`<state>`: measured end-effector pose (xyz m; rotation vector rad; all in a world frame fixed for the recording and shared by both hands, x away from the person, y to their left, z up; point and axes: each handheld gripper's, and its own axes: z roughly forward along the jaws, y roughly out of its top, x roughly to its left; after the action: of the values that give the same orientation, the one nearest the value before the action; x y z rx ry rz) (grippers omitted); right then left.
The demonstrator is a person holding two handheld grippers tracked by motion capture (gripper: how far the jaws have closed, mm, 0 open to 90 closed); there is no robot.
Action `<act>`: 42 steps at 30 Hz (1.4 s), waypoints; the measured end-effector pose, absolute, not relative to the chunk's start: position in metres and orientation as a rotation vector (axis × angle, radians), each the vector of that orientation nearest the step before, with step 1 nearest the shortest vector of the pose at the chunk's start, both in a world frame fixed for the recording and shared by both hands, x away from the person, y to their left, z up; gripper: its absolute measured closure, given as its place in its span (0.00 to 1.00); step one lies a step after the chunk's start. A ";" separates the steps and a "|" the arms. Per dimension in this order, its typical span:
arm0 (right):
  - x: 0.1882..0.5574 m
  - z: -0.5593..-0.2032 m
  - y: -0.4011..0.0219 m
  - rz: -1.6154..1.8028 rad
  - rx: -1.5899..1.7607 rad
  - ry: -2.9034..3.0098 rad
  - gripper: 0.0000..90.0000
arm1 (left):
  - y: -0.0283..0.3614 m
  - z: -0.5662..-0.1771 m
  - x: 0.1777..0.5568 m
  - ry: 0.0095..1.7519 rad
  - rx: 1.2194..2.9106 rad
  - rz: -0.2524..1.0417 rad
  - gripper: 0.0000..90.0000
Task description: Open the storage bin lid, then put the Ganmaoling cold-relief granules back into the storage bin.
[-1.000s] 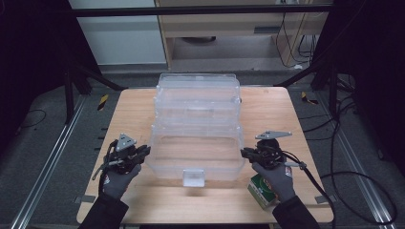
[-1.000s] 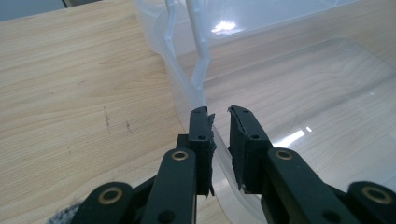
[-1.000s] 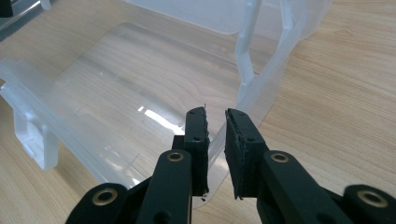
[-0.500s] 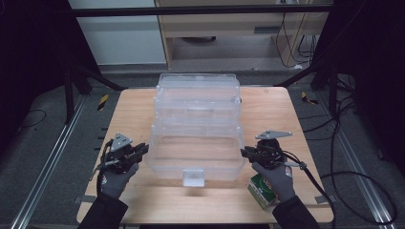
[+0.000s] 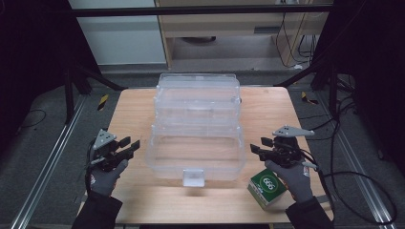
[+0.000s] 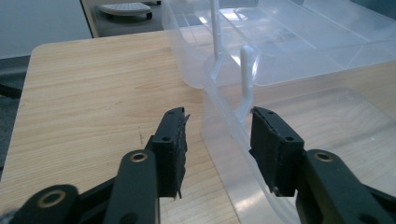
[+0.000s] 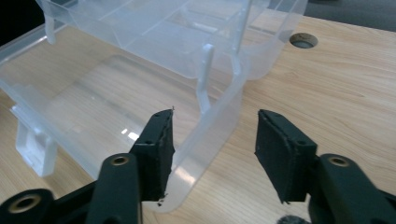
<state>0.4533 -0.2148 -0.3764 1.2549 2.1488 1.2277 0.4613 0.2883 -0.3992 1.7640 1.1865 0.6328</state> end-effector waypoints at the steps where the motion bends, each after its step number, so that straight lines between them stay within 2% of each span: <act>1: 0.453 -0.376 -0.215 1.228 1.255 2.149 0.51 | 0.288 -0.399 0.461 1.187 1.764 0.633 0.59; 8: 0.446 -0.365 -0.227 1.146 1.249 2.203 0.43 | 0.294 -0.401 0.463 1.218 1.762 0.656 0.54; 15: 0.440 -0.360 -0.227 1.069 1.257 2.249 0.41 | 0.298 -0.401 0.464 1.226 1.763 0.668 0.53; 42: 0.420 -0.351 -0.232 0.886 1.306 2.385 0.21 | 0.304 -0.408 0.470 1.281 1.788 0.690 0.47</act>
<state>0.4195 -0.2324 -0.3507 1.3056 2.3847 0.8859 0.4696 0.3039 -0.4082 1.7875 1.2808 0.6904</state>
